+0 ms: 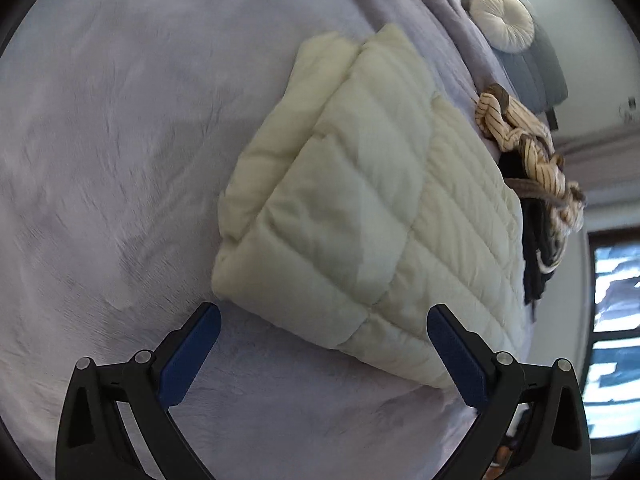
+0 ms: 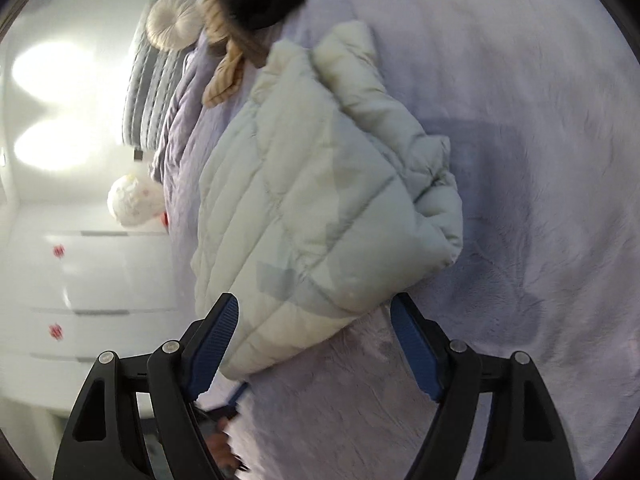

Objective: Fold large clothes

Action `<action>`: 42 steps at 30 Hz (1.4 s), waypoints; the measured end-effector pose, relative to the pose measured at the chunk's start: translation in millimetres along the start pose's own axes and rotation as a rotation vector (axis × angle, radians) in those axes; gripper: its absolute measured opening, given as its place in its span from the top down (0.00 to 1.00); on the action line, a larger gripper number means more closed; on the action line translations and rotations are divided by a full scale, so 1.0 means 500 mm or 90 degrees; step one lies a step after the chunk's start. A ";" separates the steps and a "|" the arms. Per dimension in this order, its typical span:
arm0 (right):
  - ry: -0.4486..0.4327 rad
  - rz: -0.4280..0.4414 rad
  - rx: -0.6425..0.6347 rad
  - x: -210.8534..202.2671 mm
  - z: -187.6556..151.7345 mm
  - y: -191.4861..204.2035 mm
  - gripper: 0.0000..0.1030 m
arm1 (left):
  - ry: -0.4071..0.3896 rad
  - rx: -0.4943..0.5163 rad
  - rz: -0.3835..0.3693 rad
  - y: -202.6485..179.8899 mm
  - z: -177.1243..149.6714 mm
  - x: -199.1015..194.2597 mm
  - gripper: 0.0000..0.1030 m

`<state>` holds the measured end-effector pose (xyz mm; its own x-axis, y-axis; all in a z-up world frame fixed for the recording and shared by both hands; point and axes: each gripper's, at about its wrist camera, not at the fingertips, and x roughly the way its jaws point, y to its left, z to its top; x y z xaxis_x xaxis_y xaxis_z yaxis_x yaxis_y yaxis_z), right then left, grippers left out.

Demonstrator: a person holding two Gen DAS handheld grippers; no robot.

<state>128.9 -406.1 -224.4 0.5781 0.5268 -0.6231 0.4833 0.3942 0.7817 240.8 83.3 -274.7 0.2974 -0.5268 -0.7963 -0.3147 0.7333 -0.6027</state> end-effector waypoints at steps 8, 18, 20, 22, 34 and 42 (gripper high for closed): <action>-0.007 0.066 0.069 0.081 0.017 -0.035 0.21 | -0.060 -0.031 -0.047 -0.017 0.053 0.038 0.00; -0.001 0.149 0.159 0.118 0.028 -0.056 0.75 | -0.072 0.008 -0.068 -0.040 0.090 0.039 0.71; -0.001 0.166 0.147 0.107 0.021 -0.052 0.77 | -0.077 0.035 -0.071 -0.052 0.090 0.020 0.72; -0.002 0.178 0.145 0.089 0.017 -0.050 0.77 | -0.080 0.048 -0.084 -0.057 0.090 -0.004 0.72; 0.016 0.198 0.124 0.012 -0.082 -0.055 0.78 | -0.039 0.094 -0.115 -0.004 -0.009 -0.143 0.72; 0.027 0.168 0.123 -0.063 -0.177 -0.092 0.78 | 0.018 0.102 -0.096 0.081 -0.125 -0.204 0.72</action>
<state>30.5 -374.3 -238.5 0.6741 0.6246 -0.3943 0.4387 0.0910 0.8940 141.4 139.9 -220.9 0.3049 -0.6461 -0.6997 -0.1208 0.7025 -0.7014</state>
